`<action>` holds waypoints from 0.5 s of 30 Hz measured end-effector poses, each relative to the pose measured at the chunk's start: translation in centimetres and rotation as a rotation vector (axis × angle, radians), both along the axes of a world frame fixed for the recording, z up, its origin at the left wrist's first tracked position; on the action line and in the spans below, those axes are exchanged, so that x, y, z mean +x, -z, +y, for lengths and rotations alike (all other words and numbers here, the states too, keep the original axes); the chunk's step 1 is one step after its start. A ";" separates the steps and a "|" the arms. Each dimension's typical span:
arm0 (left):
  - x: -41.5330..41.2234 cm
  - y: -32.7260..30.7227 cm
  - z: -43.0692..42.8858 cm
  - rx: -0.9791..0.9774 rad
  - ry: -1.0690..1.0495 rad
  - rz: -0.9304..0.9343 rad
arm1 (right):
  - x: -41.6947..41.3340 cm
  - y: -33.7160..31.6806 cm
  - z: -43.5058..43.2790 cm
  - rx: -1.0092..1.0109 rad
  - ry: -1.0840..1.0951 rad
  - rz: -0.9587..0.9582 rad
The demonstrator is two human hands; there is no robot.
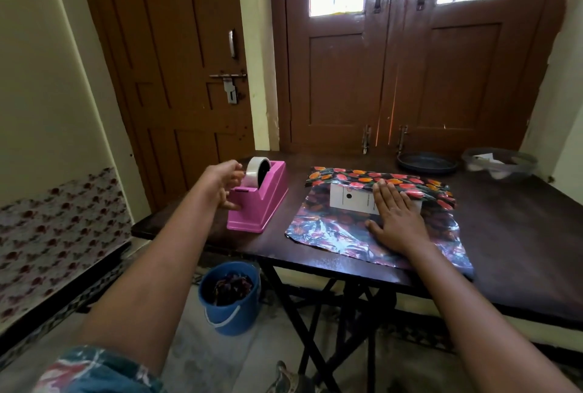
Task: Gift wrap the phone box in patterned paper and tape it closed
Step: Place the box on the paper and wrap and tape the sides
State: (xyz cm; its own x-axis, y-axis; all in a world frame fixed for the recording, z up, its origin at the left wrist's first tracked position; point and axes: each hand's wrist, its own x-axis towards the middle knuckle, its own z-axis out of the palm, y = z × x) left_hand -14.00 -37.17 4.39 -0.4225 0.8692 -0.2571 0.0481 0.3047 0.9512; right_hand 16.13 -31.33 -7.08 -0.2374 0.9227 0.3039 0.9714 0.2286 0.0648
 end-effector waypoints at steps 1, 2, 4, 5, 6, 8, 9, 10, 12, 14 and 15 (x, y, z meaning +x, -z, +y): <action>0.0 -0.1 0.1 0.034 -0.004 -0.028 | 0.0 0.0 0.0 0.002 0.001 -0.003; 0.0 0.0 0.2 0.061 -0.006 -0.038 | 0.0 0.0 0.0 0.000 0.003 -0.004; -0.1 0.5 0.2 0.116 -0.032 -0.025 | -0.1 -0.1 -0.1 -0.002 0.006 -0.007; -0.1 0.9 0.3 0.147 -0.048 -0.026 | 0.0 0.0 0.0 0.003 0.008 -0.009; -0.2 1.4 0.2 0.177 -0.065 -0.041 | 0.0 0.0 0.0 0.004 0.009 -0.008; -0.5 2.6 0.1 0.229 -0.103 -0.083 | 0.0 -0.1 -0.1 -0.004 0.008 -0.006; -0.7 3.1 0.0 0.249 -0.120 -0.106 | 0.0 -0.1 -0.1 -0.006 0.006 -0.004; -0.9 3.5 -0.1 0.267 -0.139 -0.129 | 0.0 -0.1 -0.1 -0.007 0.004 -0.001; -1.1 4.2 -0.2 0.286 -0.158 -0.165 | 0.0 -0.2 -0.1 -0.012 0.002 -0.001; -1.3 4.9 -0.1 0.290 -0.157 -0.186 | 0.0 -0.2 -0.2 -0.013 0.001 0.001; -1.3 5.1 -0.2 0.288 -0.164 -0.187 | 0.0 -0.2 -0.2 -0.013 0.002 0.001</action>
